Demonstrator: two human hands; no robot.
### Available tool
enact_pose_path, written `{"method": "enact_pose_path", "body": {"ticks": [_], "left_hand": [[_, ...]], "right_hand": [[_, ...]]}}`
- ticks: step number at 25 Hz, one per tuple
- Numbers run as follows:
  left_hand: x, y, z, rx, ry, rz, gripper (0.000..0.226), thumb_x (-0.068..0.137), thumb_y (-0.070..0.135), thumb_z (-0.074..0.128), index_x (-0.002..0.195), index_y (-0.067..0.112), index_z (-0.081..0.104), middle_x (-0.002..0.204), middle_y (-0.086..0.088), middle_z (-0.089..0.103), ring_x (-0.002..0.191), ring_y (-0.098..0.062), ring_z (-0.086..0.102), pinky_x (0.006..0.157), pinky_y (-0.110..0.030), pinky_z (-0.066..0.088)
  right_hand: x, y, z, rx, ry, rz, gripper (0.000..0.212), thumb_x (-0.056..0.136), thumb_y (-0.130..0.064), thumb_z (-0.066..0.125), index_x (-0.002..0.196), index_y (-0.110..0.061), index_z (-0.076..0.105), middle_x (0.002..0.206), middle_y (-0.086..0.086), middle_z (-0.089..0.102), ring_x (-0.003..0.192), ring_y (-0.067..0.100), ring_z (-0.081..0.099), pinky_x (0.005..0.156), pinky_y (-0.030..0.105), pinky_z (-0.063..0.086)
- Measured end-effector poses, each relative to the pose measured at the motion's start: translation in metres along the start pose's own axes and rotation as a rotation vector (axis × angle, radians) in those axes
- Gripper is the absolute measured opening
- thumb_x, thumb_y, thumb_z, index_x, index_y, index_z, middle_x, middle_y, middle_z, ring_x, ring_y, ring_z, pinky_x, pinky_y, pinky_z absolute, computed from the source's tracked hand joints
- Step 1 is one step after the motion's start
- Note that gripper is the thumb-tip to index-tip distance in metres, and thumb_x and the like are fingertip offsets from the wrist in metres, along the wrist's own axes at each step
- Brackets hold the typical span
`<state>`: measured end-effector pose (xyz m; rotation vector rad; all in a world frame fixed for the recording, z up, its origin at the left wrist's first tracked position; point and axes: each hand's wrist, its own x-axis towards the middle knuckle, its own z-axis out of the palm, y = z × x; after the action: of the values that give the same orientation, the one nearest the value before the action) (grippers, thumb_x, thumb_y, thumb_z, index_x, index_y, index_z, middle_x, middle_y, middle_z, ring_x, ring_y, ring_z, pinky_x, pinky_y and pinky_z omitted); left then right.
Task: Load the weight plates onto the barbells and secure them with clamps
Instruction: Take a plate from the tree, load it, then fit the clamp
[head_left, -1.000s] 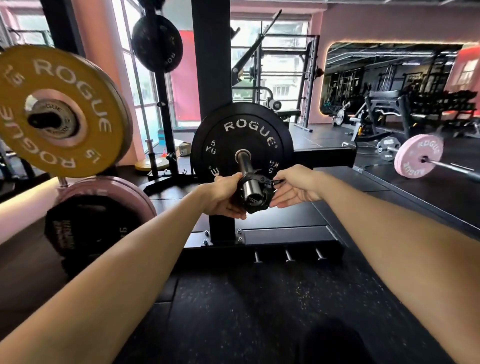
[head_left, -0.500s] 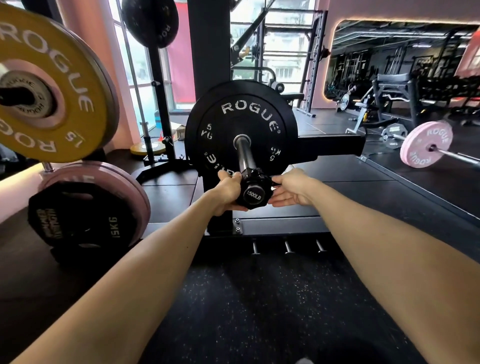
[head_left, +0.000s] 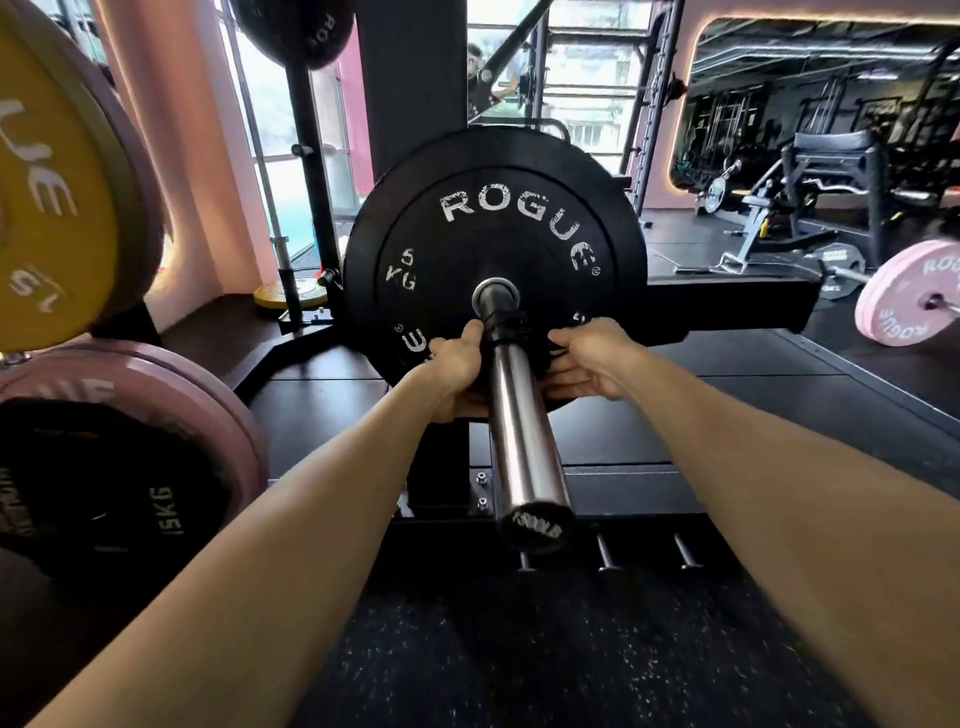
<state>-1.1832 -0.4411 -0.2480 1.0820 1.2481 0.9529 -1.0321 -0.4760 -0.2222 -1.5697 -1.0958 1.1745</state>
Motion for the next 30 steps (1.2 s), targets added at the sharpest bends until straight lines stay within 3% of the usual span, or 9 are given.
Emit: {"method": "enact_pose_path", "body": {"ticks": [5,10,13,16,20,23,25,27,30], "left_hand": [[0.093,0.014,0.0,-0.076,0.023,-0.028,0.067,0.098,0.058,0.04,0.136,0.004,0.046,0.1,-0.016,0.072,0.08,-0.027,0.071,0.055,-0.037,0.057],[0.15,0.019,0.002,-0.068,0.099,0.001,0.063,0.098,0.053,0.044,0.139,0.005,0.042,0.098,-0.013,0.067,0.072,-0.023,0.067,0.039,-0.026,0.049],[0.162,0.021,0.002,-0.059,0.073,0.001,0.061,0.097,0.051,0.044,0.138,0.006,0.044,0.114,-0.017,0.066,0.078,-0.027,0.069,0.043,-0.03,0.053],[0.162,0.024,0.001,-0.104,0.02,-0.035,0.065,0.093,0.052,0.048,0.141,0.007,0.043,0.104,-0.02,0.071,0.074,-0.03,0.072,0.051,-0.038,0.056],[0.161,0.025,0.003,-0.126,0.021,-0.034,0.063,0.093,0.05,0.049,0.139,0.008,0.046,0.102,-0.02,0.07,0.067,-0.03,0.071,0.051,-0.038,0.056],[0.162,0.023,0.004,-0.158,0.021,-0.038,0.061,0.093,0.046,0.049,0.139,0.007,0.047,0.102,-0.02,0.068,0.064,-0.029,0.069,0.053,-0.04,0.056],[0.163,0.023,0.005,-0.176,0.029,-0.023,0.06,0.093,0.046,0.049,0.14,0.008,0.046,0.112,-0.022,0.066,0.064,-0.028,0.068,0.052,-0.039,0.056],[0.162,0.023,0.006,-0.178,0.031,-0.013,0.059,0.094,0.046,0.048,0.139,0.009,0.046,0.122,-0.024,0.064,0.07,-0.029,0.068,0.051,-0.039,0.056],[0.162,0.023,0.006,-0.205,0.038,-0.035,0.059,0.093,0.049,0.051,0.137,0.009,0.049,0.11,-0.021,0.069,0.073,-0.031,0.071,0.053,-0.042,0.057]], "right_hand": [[0.076,-0.022,0.005,-0.044,-0.014,-0.001,0.024,0.105,-0.02,0.041,0.107,0.001,0.053,0.111,0.027,0.062,0.107,0.041,0.064,0.079,0.043,0.054],[0.129,-0.035,0.007,-0.065,-0.002,-0.011,0.028,0.104,-0.02,0.043,0.086,-0.001,0.051,0.105,0.028,0.064,0.078,0.035,0.066,0.07,0.04,0.055],[0.137,-0.04,0.006,-0.076,-0.024,-0.002,0.024,0.105,-0.017,0.042,0.11,0.005,0.051,0.093,0.024,0.06,0.088,0.038,0.066,0.082,0.04,0.051],[0.136,-0.045,0.005,-0.072,-0.021,0.003,0.034,0.105,-0.011,0.041,0.129,0.013,0.045,0.119,0.03,0.058,0.114,0.045,0.06,0.087,0.043,0.049],[0.142,-0.046,0.007,-0.127,0.075,-0.04,0.021,0.102,-0.009,0.046,0.102,0.009,0.055,0.106,0.023,0.064,0.098,0.041,0.067,0.08,0.041,0.056],[0.145,-0.059,0.009,-0.419,0.238,-0.239,0.019,0.091,-0.013,0.056,0.082,0.002,0.063,0.08,0.018,0.072,0.073,0.032,0.072,0.076,0.044,0.06],[0.135,-0.072,0.016,-0.74,0.362,-0.395,0.016,0.088,-0.019,0.061,0.084,-0.004,0.064,0.094,0.015,0.072,0.087,0.032,0.071,0.08,0.037,0.056],[0.124,-0.08,0.026,-0.99,0.451,-0.505,0.023,0.091,-0.023,0.061,0.106,-0.006,0.066,0.115,0.015,0.065,0.107,0.035,0.063,0.082,0.036,0.048],[0.114,-0.078,0.037,-1.185,0.511,-0.599,0.024,0.096,-0.019,0.055,0.117,-0.008,0.062,0.122,0.014,0.062,0.112,0.035,0.061,0.077,0.034,0.042]]}}
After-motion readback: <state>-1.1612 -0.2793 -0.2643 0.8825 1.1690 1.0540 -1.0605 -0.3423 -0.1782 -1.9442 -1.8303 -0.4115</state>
